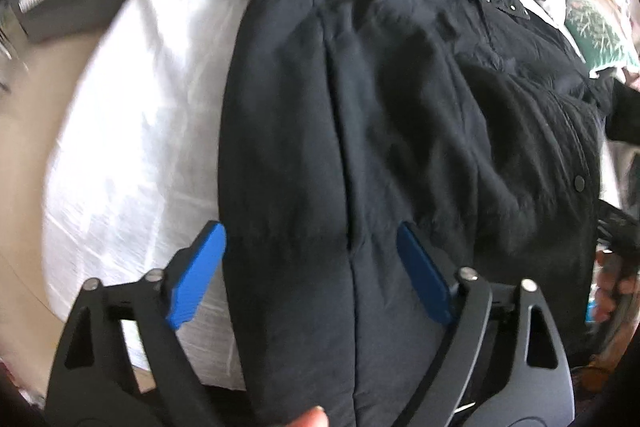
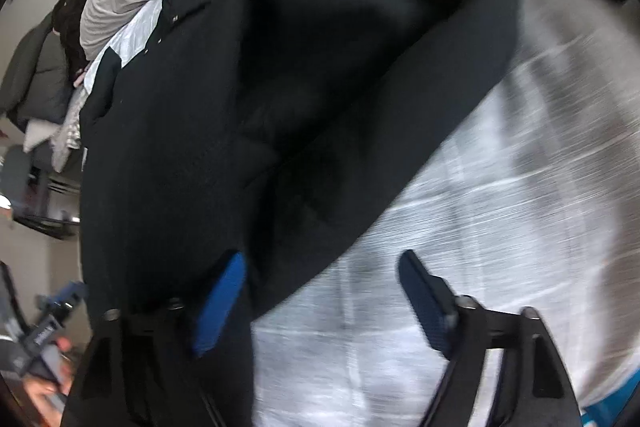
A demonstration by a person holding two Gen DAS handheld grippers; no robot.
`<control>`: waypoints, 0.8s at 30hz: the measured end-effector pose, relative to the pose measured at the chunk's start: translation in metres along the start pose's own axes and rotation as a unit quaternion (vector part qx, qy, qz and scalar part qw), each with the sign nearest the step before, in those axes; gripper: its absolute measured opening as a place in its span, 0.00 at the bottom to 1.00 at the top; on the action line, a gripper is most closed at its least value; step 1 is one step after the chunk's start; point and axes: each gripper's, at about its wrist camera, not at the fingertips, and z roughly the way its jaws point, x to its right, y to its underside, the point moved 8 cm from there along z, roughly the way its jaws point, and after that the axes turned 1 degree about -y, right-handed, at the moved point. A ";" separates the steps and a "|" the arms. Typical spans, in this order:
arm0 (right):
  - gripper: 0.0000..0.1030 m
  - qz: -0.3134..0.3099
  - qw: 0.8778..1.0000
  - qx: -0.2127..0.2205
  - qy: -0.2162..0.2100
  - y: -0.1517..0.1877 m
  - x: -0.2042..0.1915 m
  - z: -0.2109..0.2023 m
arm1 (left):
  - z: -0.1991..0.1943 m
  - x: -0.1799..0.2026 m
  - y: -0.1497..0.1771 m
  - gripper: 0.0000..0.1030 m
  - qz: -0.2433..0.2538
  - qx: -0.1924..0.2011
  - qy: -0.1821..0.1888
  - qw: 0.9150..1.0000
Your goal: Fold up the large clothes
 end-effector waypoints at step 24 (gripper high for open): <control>0.15 0.022 0.984 0.124 0.129 0.000 0.118 -0.201 | -0.017 -0.041 0.031 0.76 -0.008 -0.004 0.061 0.998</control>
